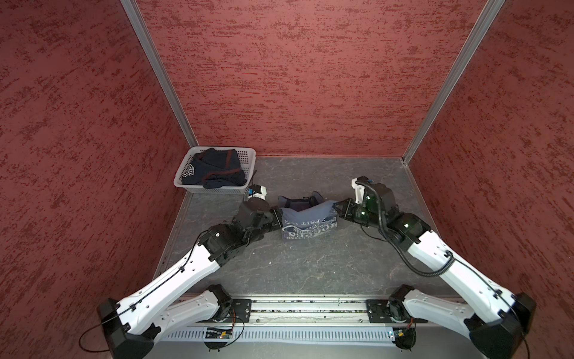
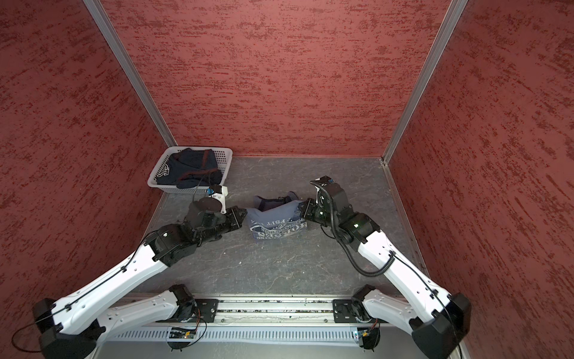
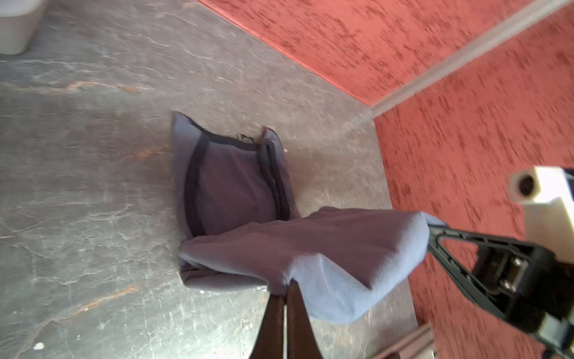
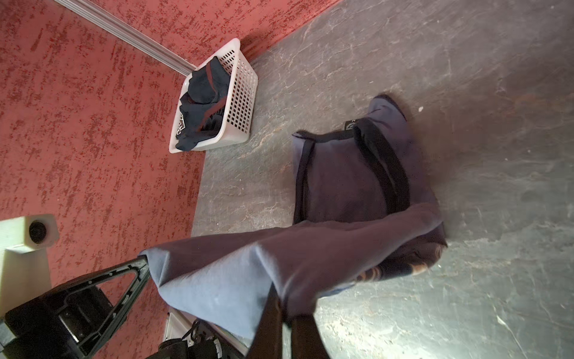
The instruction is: Fold and stack the tank tops
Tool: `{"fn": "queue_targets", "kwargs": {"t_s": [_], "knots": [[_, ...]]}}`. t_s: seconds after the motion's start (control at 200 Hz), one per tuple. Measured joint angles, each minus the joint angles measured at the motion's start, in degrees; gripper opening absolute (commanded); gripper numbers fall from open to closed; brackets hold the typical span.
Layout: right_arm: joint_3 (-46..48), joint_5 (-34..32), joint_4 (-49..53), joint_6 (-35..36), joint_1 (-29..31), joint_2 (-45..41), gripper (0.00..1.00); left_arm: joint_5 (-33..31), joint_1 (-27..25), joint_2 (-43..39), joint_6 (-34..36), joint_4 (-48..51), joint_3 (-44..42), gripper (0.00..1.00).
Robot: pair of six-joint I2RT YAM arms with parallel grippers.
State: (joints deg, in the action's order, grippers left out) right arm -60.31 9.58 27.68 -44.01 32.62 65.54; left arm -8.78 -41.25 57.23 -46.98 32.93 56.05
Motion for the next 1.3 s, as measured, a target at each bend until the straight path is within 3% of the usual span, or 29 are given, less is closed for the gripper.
{"fn": "queue_targets", "kwargs": {"t_s": [0.291,0.561,0.751,0.817,0.852,0.907,0.982,1.092,1.187,1.297], "knots": [[-8.9,6.0,-4.2,2.7,-5.9,17.9,0.00,7.6,12.5,14.5,0.1,-1.4,6.3,0.00],[-15.5,10.1,-7.3,4.0,-10.9,30.7,0.00,15.2,19.1,31.2,0.7,-4.2,16.0,0.00],[-22.1,12.5,-8.0,5.1,-13.4,40.5,0.12,18.4,21.9,41.9,0.7,-4.3,22.2,0.00],[-24.7,13.3,-8.2,5.6,-14.2,43.9,0.21,19.1,22.9,45.8,0.8,-4.3,24.8,0.07],[-26.2,13.6,-8.2,6.0,-14.6,45.6,0.25,19.4,23.4,47.7,0.8,-4.3,26.2,0.14],[-28.7,13.9,-8.2,6.4,-15.3,48.5,0.31,19.7,24.3,51.0,1.1,-4.2,28.6,0.34],[-33.1,13.8,-7.7,7.5,-16.1,52.5,0.38,20.4,25.6,55.3,1.3,-3.9,32.2,0.42],[-40.3,12.3,-5.2,9.7,-16.6,57.4,0.45,20.7,27.6,61.6,3.3,-2.1,39.4,0.64],[-42.7,10.2,-3.3,12.0,-16.8,58.4,0.47,20.2,28.7,64.3,5.7,-0.2,43.4,0.70],[-39.8,7.7,-2.8,14.6,-16.4,56.2,0.53,18.2,28.2,61.5,8.4,0.6,40.2,0.74]]}}
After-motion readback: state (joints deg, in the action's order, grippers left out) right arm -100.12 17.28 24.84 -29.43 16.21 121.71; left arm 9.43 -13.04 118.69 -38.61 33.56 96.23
